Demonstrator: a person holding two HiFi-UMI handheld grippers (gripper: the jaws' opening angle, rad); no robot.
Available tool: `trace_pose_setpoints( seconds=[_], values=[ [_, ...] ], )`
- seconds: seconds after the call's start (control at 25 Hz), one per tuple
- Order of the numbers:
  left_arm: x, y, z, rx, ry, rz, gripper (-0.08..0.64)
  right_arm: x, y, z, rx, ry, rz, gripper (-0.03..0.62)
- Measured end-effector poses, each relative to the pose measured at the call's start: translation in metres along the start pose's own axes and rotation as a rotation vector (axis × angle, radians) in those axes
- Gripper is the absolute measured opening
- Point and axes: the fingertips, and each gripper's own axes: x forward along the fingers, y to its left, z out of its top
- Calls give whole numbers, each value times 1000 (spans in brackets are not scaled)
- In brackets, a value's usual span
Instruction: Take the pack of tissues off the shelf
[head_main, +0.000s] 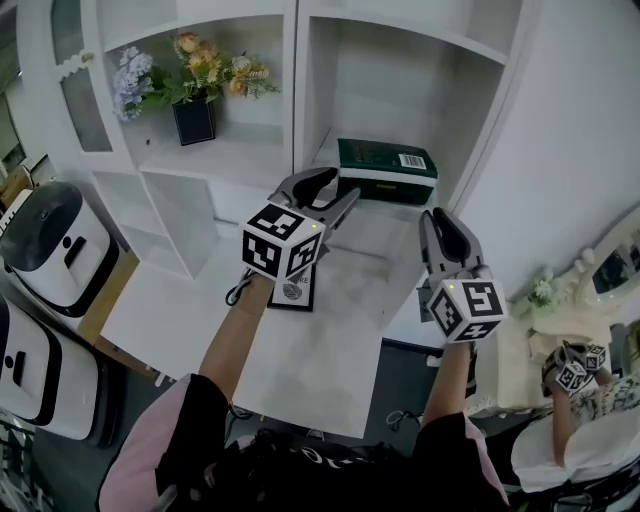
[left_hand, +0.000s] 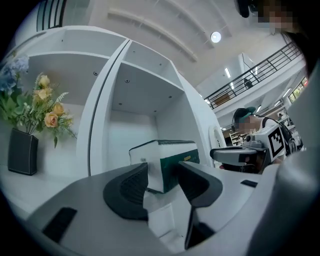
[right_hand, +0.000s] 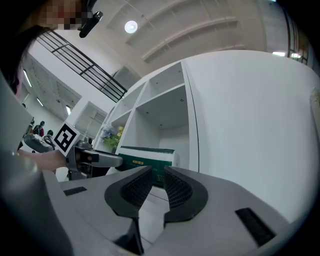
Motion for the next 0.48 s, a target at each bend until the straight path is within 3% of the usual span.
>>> trace_pose_setpoints(
  seconds=[0.28, 0.4, 0.48],
  values=[
    [0, 0, -1, 14, 23, -22, 173, 6, -1, -7, 44, 3, 16, 69],
    [-5, 1, -2, 29, 21, -28, 167, 10, 2, -9, 70, 3, 48, 175],
    [-10, 1, 0, 26, 16, -36, 164, 12, 4, -8, 71, 7, 60, 193]
  ],
)
